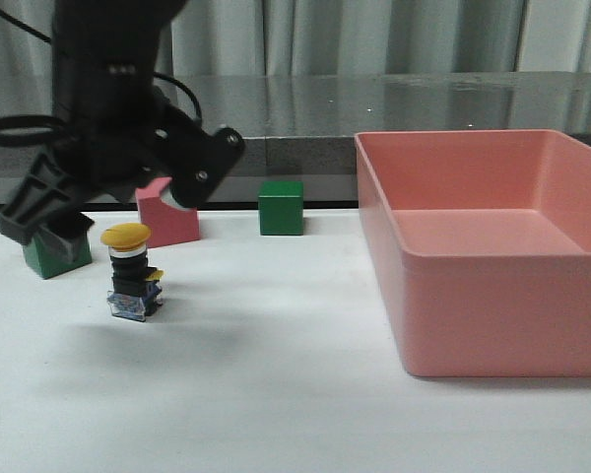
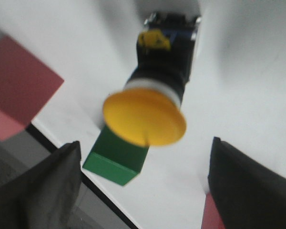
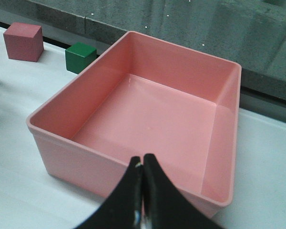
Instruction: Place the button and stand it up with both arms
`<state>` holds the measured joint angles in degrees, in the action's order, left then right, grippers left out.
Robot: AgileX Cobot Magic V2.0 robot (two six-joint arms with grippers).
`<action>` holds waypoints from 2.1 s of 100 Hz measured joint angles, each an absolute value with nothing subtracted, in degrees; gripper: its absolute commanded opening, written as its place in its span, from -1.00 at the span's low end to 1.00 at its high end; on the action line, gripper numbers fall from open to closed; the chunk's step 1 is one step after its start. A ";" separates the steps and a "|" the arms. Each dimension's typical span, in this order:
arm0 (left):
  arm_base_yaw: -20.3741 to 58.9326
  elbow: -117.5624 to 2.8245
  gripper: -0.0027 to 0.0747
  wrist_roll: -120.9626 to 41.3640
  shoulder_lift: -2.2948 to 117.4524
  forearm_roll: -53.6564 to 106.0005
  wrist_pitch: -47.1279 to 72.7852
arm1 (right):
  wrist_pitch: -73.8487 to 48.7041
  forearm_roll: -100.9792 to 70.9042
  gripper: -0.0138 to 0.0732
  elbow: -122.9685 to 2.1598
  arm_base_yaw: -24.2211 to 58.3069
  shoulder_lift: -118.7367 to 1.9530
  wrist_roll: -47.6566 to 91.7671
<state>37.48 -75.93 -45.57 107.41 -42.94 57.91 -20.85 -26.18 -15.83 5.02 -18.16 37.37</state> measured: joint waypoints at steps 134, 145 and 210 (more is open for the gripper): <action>9.98 -25.45 -0.98 -20.48 31.54 2.56 12.84 | -20.85 -26.18 -0.82 -15.83 5.02 -18.16 37.37; 9.98 -22.96 -0.98 -20.48 28.24 2.78 12.81 | -20.85 -26.18 -0.82 -15.83 5.02 -18.16 37.37; 10.36 -18.95 -0.98 -19.44 27.18 2.95 10.38 | -20.85 -26.18 -0.82 -15.83 5.02 -18.16 37.37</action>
<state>10.36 -18.95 -19.44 27.18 2.95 10.38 -20.85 -26.18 -15.83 5.02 -18.16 37.37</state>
